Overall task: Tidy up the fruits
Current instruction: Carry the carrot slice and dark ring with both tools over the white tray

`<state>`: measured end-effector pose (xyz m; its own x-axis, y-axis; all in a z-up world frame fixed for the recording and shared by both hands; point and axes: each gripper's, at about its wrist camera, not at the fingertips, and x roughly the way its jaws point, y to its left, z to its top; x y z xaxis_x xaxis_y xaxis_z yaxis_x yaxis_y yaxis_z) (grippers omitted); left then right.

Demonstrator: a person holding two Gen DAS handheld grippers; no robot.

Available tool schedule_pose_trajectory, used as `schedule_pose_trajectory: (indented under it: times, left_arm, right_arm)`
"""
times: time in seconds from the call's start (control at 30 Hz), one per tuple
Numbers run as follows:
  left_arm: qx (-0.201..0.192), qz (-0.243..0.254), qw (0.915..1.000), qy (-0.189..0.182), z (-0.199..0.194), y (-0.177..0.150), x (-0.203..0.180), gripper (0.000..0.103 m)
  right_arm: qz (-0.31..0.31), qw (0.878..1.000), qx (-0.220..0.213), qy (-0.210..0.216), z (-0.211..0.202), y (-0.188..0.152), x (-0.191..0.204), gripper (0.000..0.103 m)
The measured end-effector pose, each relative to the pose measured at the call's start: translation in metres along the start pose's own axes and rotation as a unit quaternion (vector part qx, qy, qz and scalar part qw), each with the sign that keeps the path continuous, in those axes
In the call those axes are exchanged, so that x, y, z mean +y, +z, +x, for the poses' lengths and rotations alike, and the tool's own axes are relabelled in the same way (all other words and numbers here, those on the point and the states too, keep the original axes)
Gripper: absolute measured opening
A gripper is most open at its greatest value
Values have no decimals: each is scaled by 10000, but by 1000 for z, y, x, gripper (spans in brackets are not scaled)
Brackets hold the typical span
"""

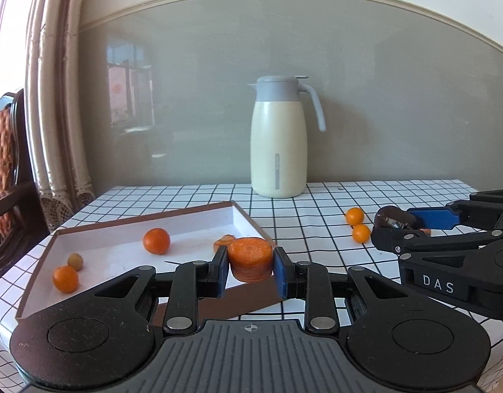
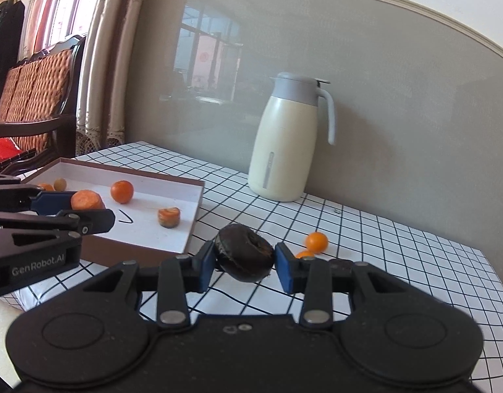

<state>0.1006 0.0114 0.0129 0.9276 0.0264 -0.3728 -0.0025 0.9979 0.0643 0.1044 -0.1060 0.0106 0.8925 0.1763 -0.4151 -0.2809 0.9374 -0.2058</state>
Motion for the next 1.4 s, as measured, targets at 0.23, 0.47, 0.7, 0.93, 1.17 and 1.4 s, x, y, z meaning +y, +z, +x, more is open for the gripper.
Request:
schedule_pose_trajectory:
  times: [0.23, 0.47, 0.7, 0.93, 1.17, 1.4]
  left_arm:
    - [-15, -101, 9998, 187, -8, -5, 21, 29]
    - [-9, -183, 9991, 370, -12, -8, 42, 29]
    - [4, -296, 9980, 550, -13, -11, 64, 29]
    - [20, -372, 9965, 746, -13, -14, 87, 29]
    - [73, -416, 9950, 907, -8, -17, 108, 29]
    - [94, -476, 9935, 1026, -3, -16, 121, 29]
  right_arm:
    - [-104, 9997, -106, 206, 4, 7, 21, 31]
    - [-193, 9988, -213, 405, 7, 14, 41, 30]
    - [-287, 9975, -266, 581, 14, 18, 59, 30]
    - [-356, 9963, -298, 729, 21, 23, 78, 31]
    - [-491, 9941, -324, 910, 29, 30, 98, 31]
    - [-517, 9929, -344, 1013, 35, 38, 106, 31]
